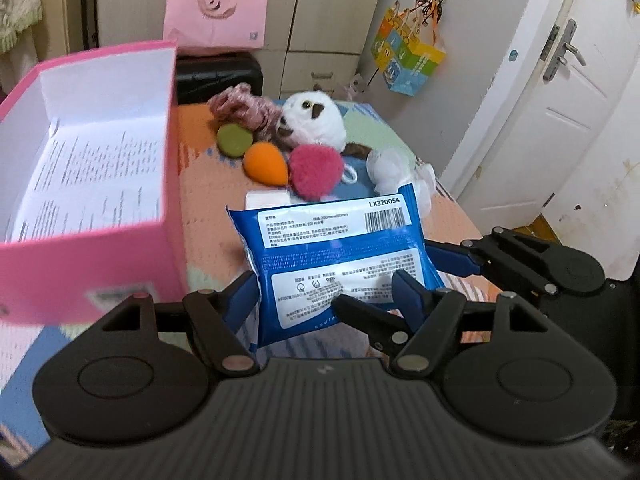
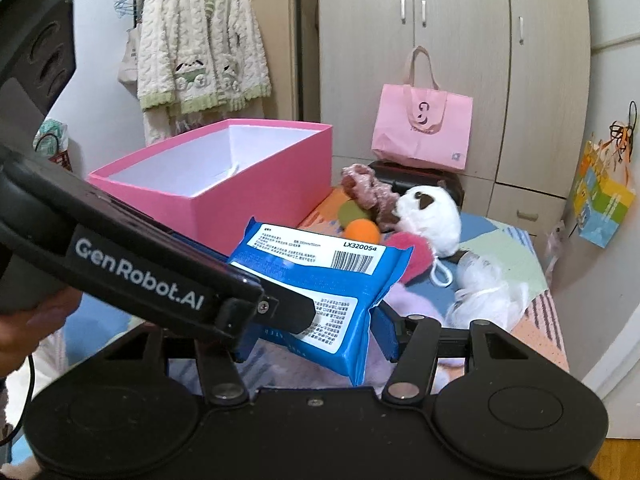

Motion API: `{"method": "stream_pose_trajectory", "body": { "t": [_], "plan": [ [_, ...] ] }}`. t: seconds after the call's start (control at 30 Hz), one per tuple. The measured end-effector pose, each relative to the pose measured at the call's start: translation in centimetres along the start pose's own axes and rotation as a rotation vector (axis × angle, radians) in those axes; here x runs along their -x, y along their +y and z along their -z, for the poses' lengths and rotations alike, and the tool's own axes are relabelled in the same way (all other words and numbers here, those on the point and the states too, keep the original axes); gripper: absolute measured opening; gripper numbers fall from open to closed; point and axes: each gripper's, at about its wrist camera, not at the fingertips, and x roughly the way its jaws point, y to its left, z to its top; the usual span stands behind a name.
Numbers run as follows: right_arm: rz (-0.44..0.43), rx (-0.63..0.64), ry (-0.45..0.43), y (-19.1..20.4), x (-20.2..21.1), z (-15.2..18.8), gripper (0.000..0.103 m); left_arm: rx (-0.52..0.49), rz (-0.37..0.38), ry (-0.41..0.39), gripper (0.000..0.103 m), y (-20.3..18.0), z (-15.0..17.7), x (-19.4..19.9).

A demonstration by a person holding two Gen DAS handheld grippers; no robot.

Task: Organize soft objects
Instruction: 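Lift the blue wet-wipe pack with the left gripper toward the pink box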

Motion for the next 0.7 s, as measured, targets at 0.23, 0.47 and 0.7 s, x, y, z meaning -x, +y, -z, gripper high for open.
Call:
{"method": "stream_pose_trajectory", "body": {
  "t": [0.23, 0.47, 0.7],
  "plan": [
    [-0.071, 0.008, 0.068, 2.3, 0.7, 0.1, 0.063, 0.073, 0.025, 0.052, 0.071, 2.2, 1.8, 2.2],
    [-0.144, 0.047, 0.131, 5.2, 0.6, -0.3, 0.063, 0.144, 0.028, 0.106, 0.071, 4.9, 3.3, 4.3],
    [-0.234, 0.067, 0.213, 8.8, -0.1, -2.1, 0.064, 0.207, 0.037, 0.128, 0.071, 8.4, 4.3, 7.7]
  ]
}}
